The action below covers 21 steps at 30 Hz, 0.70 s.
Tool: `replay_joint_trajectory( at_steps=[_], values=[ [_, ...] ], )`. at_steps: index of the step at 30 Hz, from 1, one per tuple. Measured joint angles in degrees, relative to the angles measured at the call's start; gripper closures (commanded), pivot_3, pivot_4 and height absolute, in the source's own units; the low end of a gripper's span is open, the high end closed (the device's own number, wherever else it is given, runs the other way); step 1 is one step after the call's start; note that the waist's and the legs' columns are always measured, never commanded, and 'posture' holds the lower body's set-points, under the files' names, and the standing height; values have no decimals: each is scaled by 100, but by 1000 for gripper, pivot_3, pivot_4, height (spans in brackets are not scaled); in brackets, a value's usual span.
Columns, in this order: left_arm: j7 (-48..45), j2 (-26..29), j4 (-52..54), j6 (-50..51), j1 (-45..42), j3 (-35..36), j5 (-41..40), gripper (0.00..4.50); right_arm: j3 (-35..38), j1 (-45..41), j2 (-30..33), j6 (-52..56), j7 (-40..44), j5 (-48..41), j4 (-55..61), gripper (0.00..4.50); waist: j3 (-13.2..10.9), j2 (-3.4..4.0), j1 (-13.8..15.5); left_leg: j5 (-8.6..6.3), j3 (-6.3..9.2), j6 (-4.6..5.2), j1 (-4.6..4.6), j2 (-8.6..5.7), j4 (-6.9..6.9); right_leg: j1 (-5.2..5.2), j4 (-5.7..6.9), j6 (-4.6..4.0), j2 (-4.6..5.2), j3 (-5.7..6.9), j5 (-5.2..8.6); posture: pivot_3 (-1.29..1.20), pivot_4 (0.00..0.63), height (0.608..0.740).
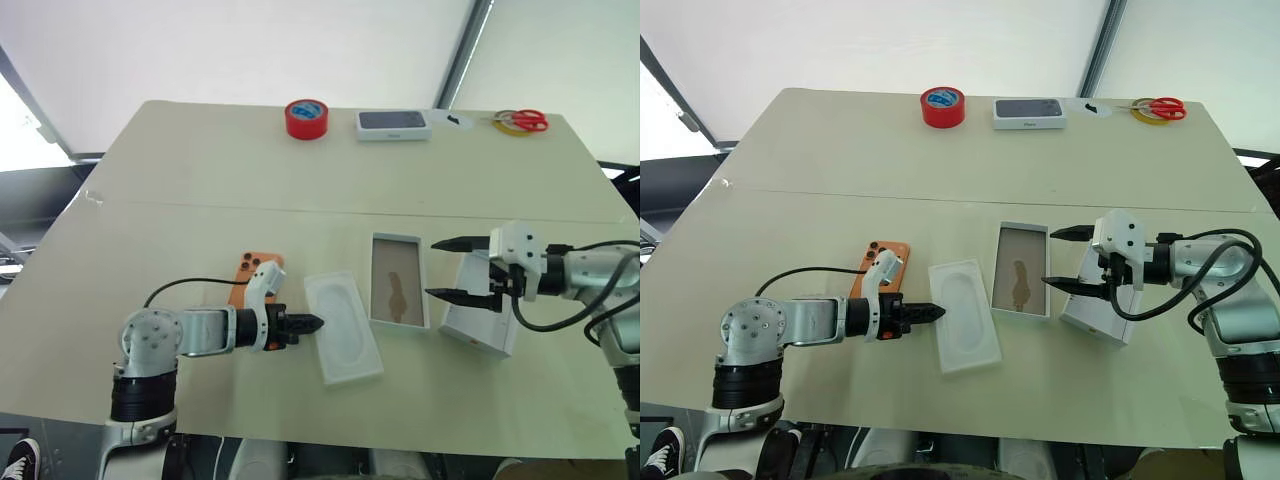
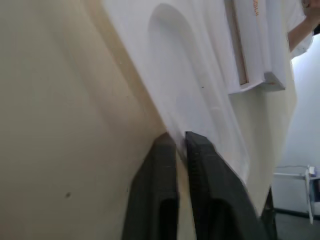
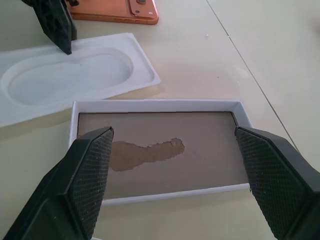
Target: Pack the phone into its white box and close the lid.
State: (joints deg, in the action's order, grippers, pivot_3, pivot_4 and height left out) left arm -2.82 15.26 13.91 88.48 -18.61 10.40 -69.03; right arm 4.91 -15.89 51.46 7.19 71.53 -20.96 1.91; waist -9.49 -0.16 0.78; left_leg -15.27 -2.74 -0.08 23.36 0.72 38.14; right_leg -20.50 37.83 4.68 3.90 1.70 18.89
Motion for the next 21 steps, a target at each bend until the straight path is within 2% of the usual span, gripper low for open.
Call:
replay_joint_trajectory(
  at_steps=[9, 13, 17, 20, 21],
  values=[
    [72, 23, -209, 103, -41, 455, -159, 4490, -51, 198, -132, 115, 12, -80, 235, 425, -1, -1, -13, 1, 1, -2, 1, 4, -1, -2, 0, 0, -4, 0, 0, 0, 150, 740],
    [84, 73, -302, -39, -452, 738, -239, 4490, -487, 442, -277, 140, 52, -10, 783, 425, -2, -5, 3, 2, 4, -4, 2, 3, -1, -2, -1, 0, -4, 1, 0, 0, 150, 740],
    [70, 167, -285, -318, -703, 775, -230, 4490, -1095, 553, -353, -129, -109, 650, 804, 425, -2, -5, -11, 3, 3, -6, 2, 2, -1, -3, -4, 0, -5, 0, 0, 0, 150, 740],
    [52, 265, -260, -426, -694, 699, -141, 4490, -1223, 508, -362, -249, -211, 967, 738, 425, -2, -6, -12, 5, 4, -10, 2, 4, -2, -4, -3, 0, -8, 0, 0, 0, 150, 740],
    [53, 282, -246, -463, -695, 700, -138, 4499, -1280, 482, -360, -257, -221, 1059, 724, 680, -2, -6, -13, 5, 3, -10, 2, 4, -2, -4, -4, 0, -8, 0, 0, 0, 150, 740]
  ],
)
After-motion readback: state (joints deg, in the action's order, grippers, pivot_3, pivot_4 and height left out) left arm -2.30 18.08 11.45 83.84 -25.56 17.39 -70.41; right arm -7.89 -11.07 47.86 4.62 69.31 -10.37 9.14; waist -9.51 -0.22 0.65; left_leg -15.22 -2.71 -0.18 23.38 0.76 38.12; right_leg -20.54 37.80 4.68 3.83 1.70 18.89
